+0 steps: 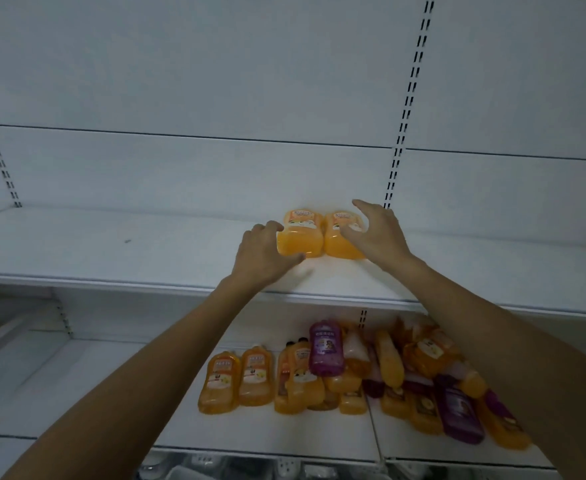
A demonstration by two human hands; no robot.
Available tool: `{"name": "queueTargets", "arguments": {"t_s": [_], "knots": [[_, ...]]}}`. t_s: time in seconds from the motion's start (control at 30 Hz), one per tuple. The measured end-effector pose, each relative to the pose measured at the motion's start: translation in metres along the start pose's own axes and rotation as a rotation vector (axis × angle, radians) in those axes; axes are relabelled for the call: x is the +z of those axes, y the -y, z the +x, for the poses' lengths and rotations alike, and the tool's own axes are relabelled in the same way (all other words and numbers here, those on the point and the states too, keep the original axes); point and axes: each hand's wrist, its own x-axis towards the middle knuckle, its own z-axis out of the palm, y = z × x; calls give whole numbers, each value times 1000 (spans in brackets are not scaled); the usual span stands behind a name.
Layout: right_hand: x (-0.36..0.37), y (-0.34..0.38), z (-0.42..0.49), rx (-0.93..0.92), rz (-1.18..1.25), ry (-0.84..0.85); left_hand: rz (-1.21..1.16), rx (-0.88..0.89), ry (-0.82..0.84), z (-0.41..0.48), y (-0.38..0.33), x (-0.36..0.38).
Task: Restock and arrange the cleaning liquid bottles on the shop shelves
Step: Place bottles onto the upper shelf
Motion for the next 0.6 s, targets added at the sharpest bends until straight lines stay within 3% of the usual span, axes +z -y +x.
{"name": "queueTargets", "arguments": {"t_s": [0.23,0.37,0.6], "knots": [[-10,14,-83,-105,29,-26,-90,80,-42,-100,-21,-15],[1,20,-133,-119,96,-63,-111,38,-20,-163,-10,-16],[41,14,-197,-64,158,223,-88,-200,15,-233,34,-11]]}}
